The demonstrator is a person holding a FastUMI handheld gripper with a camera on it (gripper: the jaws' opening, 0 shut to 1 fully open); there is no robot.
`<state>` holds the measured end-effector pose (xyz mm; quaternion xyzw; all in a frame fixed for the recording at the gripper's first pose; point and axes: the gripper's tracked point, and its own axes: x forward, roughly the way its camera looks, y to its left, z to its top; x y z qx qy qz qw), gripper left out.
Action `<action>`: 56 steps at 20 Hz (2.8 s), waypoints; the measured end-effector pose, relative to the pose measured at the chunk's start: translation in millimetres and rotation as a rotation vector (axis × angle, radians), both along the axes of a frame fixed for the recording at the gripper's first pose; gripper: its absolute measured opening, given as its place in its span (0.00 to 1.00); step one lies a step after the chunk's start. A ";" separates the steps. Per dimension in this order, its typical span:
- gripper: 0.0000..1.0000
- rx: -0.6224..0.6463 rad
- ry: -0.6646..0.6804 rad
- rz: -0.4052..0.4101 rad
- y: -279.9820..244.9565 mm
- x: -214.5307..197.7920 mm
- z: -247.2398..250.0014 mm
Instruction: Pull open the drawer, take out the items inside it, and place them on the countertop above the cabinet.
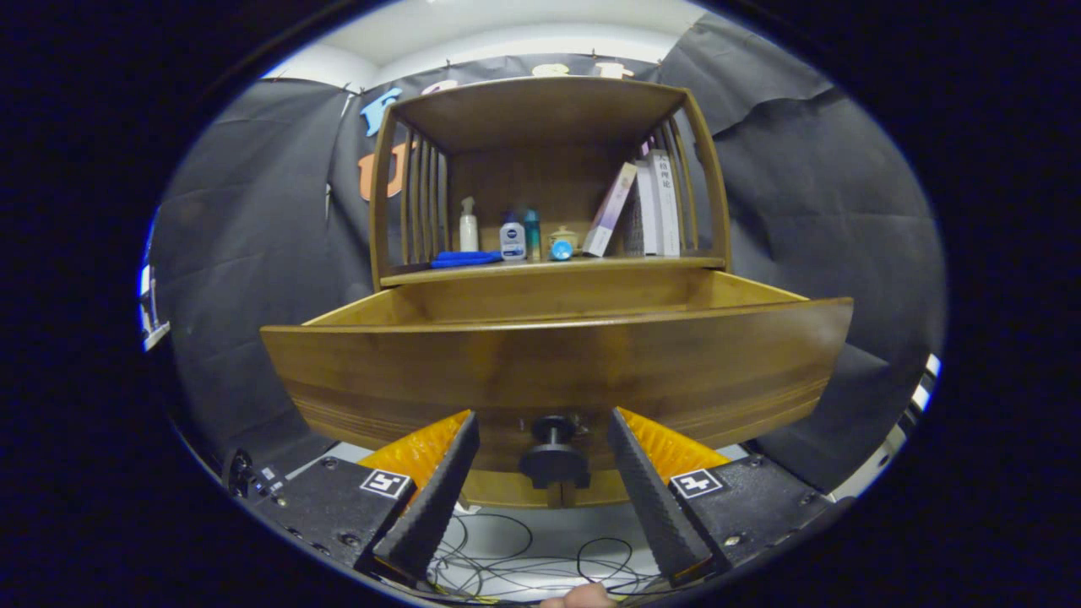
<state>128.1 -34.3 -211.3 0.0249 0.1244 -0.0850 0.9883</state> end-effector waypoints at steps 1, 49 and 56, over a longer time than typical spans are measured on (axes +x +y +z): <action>0.97 -0.001 -0.006 -0.003 -0.2 3.0 -1.2; 0.99 -0.020 0.081 -0.061 -36.1 222.9 -0.4; 0.98 0.000 0.141 -0.052 -35.9 225.5 -10.0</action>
